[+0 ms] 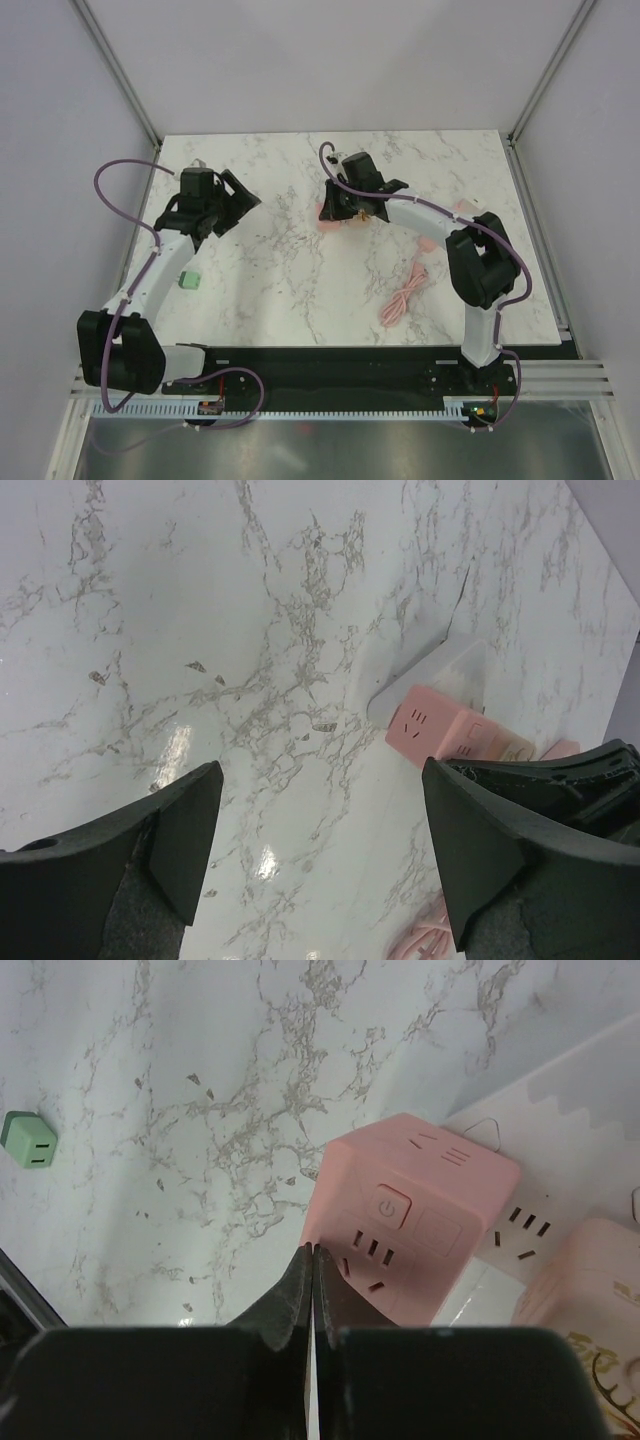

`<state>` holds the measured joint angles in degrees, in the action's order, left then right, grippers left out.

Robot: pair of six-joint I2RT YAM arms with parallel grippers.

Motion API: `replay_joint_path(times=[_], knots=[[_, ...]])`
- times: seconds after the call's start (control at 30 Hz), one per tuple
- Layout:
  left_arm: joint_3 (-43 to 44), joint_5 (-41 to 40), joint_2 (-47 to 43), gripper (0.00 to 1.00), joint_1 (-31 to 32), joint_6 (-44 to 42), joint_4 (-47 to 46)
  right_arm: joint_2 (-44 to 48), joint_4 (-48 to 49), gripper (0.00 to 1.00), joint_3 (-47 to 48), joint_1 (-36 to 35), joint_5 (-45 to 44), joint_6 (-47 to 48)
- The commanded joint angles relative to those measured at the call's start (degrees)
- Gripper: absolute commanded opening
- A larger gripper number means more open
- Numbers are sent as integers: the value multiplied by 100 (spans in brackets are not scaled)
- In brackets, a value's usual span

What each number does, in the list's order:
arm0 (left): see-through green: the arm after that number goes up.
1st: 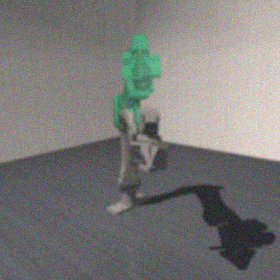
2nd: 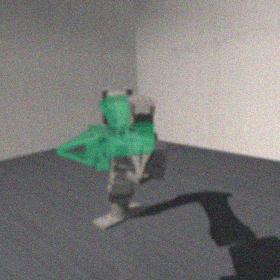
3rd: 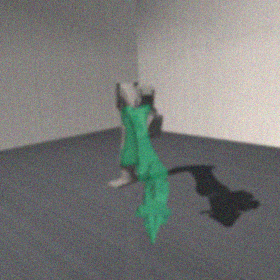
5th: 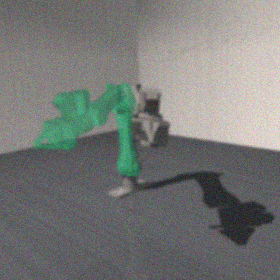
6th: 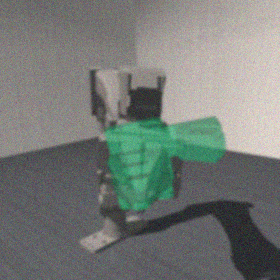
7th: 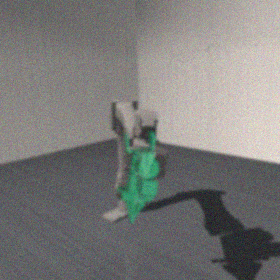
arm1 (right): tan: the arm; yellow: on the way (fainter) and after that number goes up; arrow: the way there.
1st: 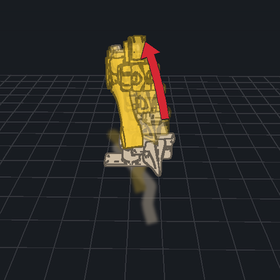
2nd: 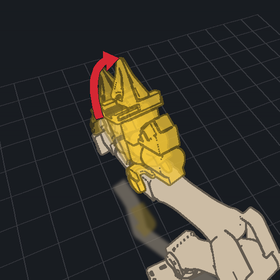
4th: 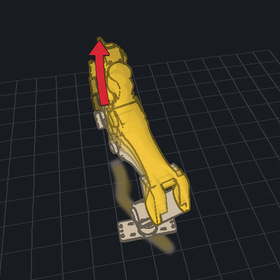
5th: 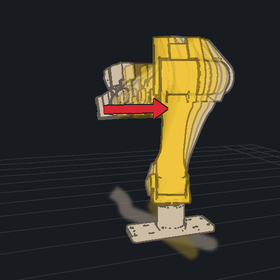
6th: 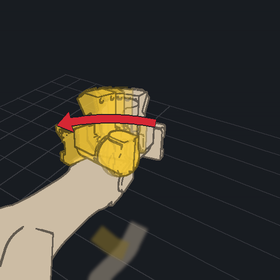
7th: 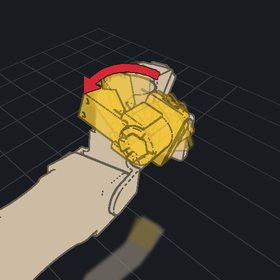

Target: Insert the plug

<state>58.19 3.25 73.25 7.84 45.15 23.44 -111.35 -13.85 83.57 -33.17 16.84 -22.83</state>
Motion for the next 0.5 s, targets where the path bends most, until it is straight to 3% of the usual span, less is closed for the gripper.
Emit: replay_joint_path(times=[0.0,0.2,0.47], knots=[[227,-25,128,87,-37,-50,-129,157,-267,3,519,21,-181,156],[412,-446,128,88,-98,-32,-15,342,-382,3,740,21,-5,217],[658,-781,364,86,-449,635,398,184,-83,3,11,21,-225,358]])
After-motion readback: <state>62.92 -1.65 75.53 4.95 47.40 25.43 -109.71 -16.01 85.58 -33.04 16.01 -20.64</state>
